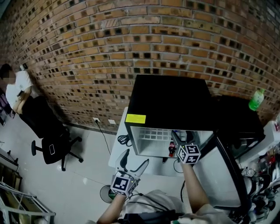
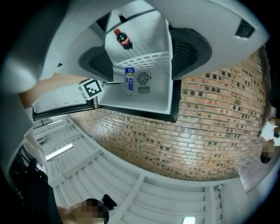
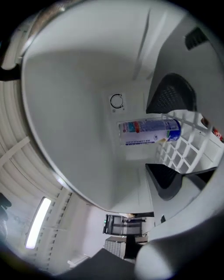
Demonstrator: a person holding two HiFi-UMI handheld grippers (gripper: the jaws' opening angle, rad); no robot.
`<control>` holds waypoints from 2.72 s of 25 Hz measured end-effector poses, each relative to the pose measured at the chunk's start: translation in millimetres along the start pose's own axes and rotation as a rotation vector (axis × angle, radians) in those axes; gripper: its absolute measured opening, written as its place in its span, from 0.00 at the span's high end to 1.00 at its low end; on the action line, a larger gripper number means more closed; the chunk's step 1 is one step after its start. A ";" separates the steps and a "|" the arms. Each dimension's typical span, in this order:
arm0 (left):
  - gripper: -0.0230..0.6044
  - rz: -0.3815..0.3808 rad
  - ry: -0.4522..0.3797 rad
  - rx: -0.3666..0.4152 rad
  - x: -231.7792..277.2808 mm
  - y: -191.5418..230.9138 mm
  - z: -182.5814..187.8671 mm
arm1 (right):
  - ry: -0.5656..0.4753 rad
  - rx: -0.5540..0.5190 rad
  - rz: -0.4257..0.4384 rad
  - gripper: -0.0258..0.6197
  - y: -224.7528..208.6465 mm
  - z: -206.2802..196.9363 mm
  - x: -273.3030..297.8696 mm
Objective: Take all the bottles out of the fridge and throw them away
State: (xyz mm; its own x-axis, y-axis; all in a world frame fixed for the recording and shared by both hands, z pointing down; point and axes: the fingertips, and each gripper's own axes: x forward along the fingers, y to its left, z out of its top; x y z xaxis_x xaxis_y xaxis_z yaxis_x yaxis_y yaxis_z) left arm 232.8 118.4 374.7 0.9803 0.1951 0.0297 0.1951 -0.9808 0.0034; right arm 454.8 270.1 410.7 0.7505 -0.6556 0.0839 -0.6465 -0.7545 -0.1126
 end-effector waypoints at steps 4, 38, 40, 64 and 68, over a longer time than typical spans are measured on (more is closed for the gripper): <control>0.32 0.056 -0.031 -0.048 -12.2 5.5 19.4 | 0.008 -0.009 0.014 0.39 -10.3 7.8 34.8; 0.32 0.047 -0.006 -0.116 -28.2 5.6 -6.9 | 0.025 -0.155 0.307 0.54 105.6 -7.6 -84.2; 0.32 0.089 0.008 -0.098 -37.5 19.7 -28.7 | 0.064 -0.142 0.350 0.54 121.4 -21.6 -86.4; 0.32 0.902 0.257 -0.344 -343.0 134.5 -213.1 | 0.633 -0.294 1.327 0.54 507.5 -328.0 -85.6; 0.32 1.009 0.314 -0.448 -388.7 135.7 -293.3 | 0.760 -0.372 1.416 0.54 544.2 -422.9 -96.0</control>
State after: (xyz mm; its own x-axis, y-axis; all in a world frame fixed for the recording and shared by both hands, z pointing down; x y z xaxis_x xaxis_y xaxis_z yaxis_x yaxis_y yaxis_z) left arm -130.6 -91.3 656.9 0.6211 -0.6278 0.4692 -0.7652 -0.6151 0.1900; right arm -27.1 -90.4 760.0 -0.5900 -0.5660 0.5758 -0.7961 0.5268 -0.2979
